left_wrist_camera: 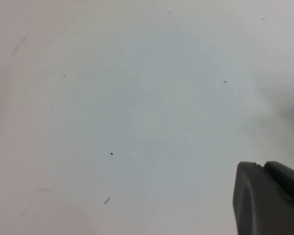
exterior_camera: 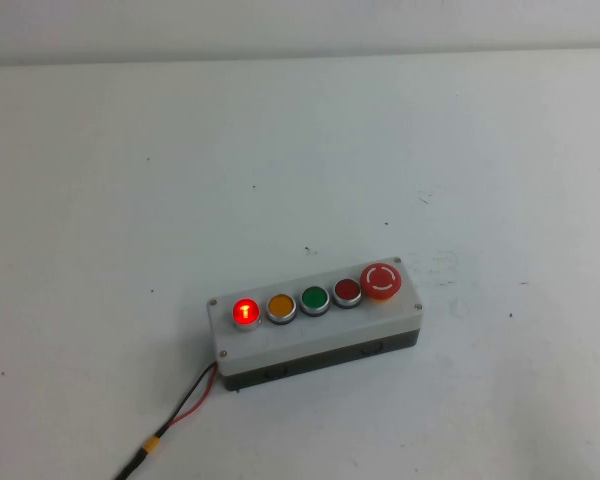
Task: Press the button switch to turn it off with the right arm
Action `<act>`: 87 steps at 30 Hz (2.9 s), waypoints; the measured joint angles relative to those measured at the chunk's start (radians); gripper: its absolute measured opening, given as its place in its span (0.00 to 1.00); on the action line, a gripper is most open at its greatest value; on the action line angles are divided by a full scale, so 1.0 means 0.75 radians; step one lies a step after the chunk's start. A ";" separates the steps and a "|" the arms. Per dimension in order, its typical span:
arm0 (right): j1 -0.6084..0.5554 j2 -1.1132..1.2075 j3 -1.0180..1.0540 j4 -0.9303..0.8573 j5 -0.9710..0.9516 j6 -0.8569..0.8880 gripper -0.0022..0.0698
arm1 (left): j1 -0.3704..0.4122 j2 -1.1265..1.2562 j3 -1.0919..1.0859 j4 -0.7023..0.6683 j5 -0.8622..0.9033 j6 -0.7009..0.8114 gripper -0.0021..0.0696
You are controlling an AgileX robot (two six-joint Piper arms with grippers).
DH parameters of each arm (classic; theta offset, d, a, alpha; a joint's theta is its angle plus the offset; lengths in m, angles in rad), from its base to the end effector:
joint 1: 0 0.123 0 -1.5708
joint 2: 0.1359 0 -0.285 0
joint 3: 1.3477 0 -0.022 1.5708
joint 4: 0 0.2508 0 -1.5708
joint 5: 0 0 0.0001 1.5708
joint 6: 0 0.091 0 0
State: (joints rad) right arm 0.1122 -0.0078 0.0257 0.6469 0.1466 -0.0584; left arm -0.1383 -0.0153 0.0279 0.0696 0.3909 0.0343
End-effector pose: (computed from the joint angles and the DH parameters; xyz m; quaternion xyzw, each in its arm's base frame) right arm 0.0553 0.0144 0.1943 0.1392 0.7103 0.2649 0.6371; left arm 0.0518 -0.0048 0.1696 0.0879 0.8046 -0.0009 0.5873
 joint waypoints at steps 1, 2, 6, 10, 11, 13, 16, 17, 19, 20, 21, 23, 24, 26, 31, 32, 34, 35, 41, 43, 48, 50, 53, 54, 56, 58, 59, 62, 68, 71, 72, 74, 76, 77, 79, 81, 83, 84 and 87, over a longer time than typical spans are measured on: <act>0.000 0.000 0.000 0.104 -0.042 0.000 0.01 | 0.000 0.000 0.000 0.000 0.000 0.000 0.03; 0.000 0.000 0.000 0.180 -0.074 0.000 0.01 | 0.000 0.000 0.000 0.000 0.000 0.000 0.03; 0.000 0.000 0.000 0.356 -0.159 0.000 0.01 | 0.000 0.000 0.000 0.000 0.000 0.000 0.03; 0.000 0.000 0.000 0.494 -0.108 -0.008 0.01 | 0.000 0.000 0.000 0.000 0.000 0.000 0.03; 0.000 0.000 -0.007 0.504 -0.077 -0.017 0.01 | 0.000 0.000 0.000 0.000 0.000 0.000 0.03; 0.000 0.017 -0.061 0.499 0.021 -0.022 0.01 | 0.000 0.000 0.000 0.000 0.000 0.000 0.03; 0.000 0.169 -0.236 0.406 0.194 -0.026 0.01 | 0.000 0.000 0.000 0.000 0.000 0.000 0.03; 0.000 0.232 -0.295 0.362 0.277 -0.026 0.01 | 0.000 0.000 0.000 0.000 0.000 0.000 0.03; 0.000 0.412 -0.455 0.239 0.464 -0.026 0.01 | 0.000 0.000 0.000 0.000 0.000 0.000 0.03; 0.000 0.491 -0.521 0.188 0.538 -0.026 0.01 | 0.000 0.000 0.000 0.000 0.000 0.000 0.03; 0.000 0.593 -0.606 0.124 0.629 -0.026 0.01 | 0.000 0.000 0.000 0.000 0.000 0.000 0.03; 0.000 0.797 -0.777 0.001 0.776 -0.026 0.01 | 0.000 0.000 0.000 0.000 0.000 0.000 0.03; 0.000 0.897 -0.862 -0.057 0.848 -0.028 0.01 | 0.000 0.000 0.000 0.000 0.000 0.000 0.03; 0.000 1.065 -1.008 -0.144 0.955 -0.042 0.01 | 0.000 0.000 0.000 0.000 0.000 0.000 0.03; 0.098 1.436 -1.339 -0.312 1.100 -0.045 0.01 | 0.000 0.000 0.000 0.000 0.000 0.000 0.03; 0.139 1.502 -1.387 -0.351 1.107 -0.029 0.01 | 0.000 0.000 0.000 0.000 0.000 0.000 0.03; 0.266 1.629 -1.504 -0.447 1.123 0.030 0.01 | 0.000 0.000 0.000 0.000 0.000 0.000 0.03; 0.323 1.680 -1.560 -0.489 1.129 0.057 0.01 | 0.000 0.000 0.000 0.000 0.000 0.000 0.03; 0.706 2.050 -1.883 -0.667 1.146 0.155 0.01 | 0.000 0.000 0.000 0.000 0.000 0.000 0.03; 0.795 2.196 -2.009 -0.677 1.162 0.157 0.01 | 0.000 0.000 0.000 0.000 0.000 0.000 0.03; 0.917 2.461 -2.294 -0.704 1.226 0.150 0.01 | 0.000 0.000 0.000 0.000 0.000 0.000 0.03; 0.934 2.537 -2.378 -0.695 1.236 0.132 0.01 | 0.000 0.000 0.000 0.000 0.000 0.000 0.03; 0.937 2.635 -2.487 -0.691 1.245 0.117 0.01 | 0.000 0.000 0.000 0.000 0.000 0.000 0.03; 0.939 2.661 -2.514 -0.686 1.251 0.117 0.01 | 0.000 0.000 0.000 0.000 0.000 0.000 0.03; 0.939 2.710 -2.553 -0.674 1.260 0.114 0.01 | 0.000 0.000 0.000 0.000 0.000 0.000 0.03; 0.939 2.747 -2.570 -0.662 1.263 0.114 0.01 | 0.000 0.000 0.000 0.000 0.000 0.000 0.03; 0.939 2.766 -2.576 -0.656 1.263 0.114 0.01 | 0.000 0.000 0.000 0.000 0.000 0.000 0.03; 0.939 2.794 -2.579 -0.653 1.263 0.114 0.01 | 0.000 0.000 0.000 0.000 0.000 0.000 0.03; 0.939 2.805 -2.581 -0.617 1.254 0.078 0.01 | 0.000 0.000 0.000 0.000 0.000 0.000 0.03; 0.939 2.807 -2.583 -0.619 1.251 0.078 0.01 | 0.000 0.000 0.000 0.000 0.000 0.000 0.03; 0.939 2.807 -2.585 -0.624 1.249 0.078 0.01 | 0.000 0.000 0.000 0.000 0.000 0.000 0.03; 0.939 2.808 -2.585 -0.628 1.248 0.078 0.01 | 0.000 0.000 0.000 0.000 0.000 0.000 0.03; 0.939 2.813 -2.589 -0.629 1.248 0.078 0.01 | 0.000 0.000 0.000 0.000 0.000 0.000 0.03; 0.939 2.816 -2.590 -0.629 1.246 0.078 0.01 | 0.000 0.000 0.000 0.000 0.000 0.000 0.03; 0.939 2.818 -2.593 -0.629 1.246 0.078 0.01 | 0.000 0.000 0.000 0.000 0.000 0.000 0.03; 0.939 2.821 -2.593 -0.629 1.246 0.078 0.01 | 0.000 0.000 0.000 0.000 0.000 0.000 0.03; 0.939 2.821 -2.593 -0.629 1.248 0.071 0.01 | 0.000 0.000 0.000 0.000 0.000 0.000 0.03; 0.939 2.821 -2.596 -0.629 1.248 0.071 0.01 | 0.000 0.000 0.000 0.000 0.000 0.000 0.03; 0.939 2.822 -2.596 -0.629 1.256 0.071 0.01 | 0.000 0.000 0.000 0.000 0.000 0.000 0.03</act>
State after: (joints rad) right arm 0.8164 2.1084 -1.9210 0.1750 1.0886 -0.0053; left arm -0.1383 -0.0153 0.0279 0.0696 0.3909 0.0343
